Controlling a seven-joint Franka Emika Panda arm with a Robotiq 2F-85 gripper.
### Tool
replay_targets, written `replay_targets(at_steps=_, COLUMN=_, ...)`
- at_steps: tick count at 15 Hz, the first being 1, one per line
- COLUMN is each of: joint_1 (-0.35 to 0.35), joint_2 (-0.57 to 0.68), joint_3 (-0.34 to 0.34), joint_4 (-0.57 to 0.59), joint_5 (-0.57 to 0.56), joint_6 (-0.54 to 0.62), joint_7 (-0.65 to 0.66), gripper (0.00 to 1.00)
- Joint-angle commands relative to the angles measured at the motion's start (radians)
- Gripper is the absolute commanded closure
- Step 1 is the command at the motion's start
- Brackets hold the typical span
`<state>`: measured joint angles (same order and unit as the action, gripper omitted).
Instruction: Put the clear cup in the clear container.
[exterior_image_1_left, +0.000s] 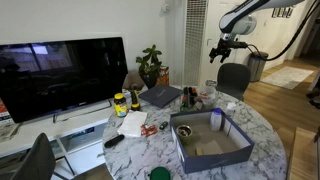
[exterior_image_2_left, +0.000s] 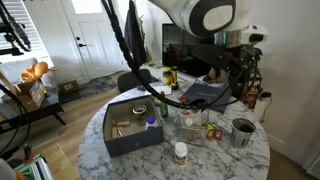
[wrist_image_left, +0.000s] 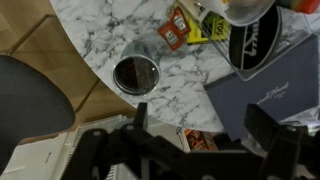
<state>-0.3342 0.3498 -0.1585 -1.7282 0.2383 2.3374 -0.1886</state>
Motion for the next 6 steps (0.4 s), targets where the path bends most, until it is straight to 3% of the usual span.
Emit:
replay_targets(at_steps=1, joint_1=-0.017, joint_2=-0.032, joint_3=0.004, joint_4=0.010, joint_5=0.049, joint_6=-0.029, joint_7=-0.051, gripper=0.00)
replay_targets(at_steps=6, joint_1=-0.036, joint_2=-0.096, joint_3=0.013, joint_4=0.006, joint_5=0.110, joint_6=-0.075, joint_7=-0.117, gripper=0.00)
